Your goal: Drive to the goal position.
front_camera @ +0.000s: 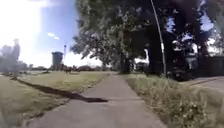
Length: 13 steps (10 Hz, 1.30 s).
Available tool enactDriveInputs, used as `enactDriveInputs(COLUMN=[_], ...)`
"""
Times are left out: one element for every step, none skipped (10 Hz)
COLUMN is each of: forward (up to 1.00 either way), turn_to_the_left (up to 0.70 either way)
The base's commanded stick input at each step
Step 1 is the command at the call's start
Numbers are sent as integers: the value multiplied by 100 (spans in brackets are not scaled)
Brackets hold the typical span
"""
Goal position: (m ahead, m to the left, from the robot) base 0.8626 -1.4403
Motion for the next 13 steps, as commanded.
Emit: enactDriveInputs(forward=[100, 100, 100, 100, 100, 100, 100, 100, 100, 100, 100, 100, 100], turn_to_the_left=[0, 0, 0, 0, 0, 0, 0, 0, 0, 0, 0, 0, 0])
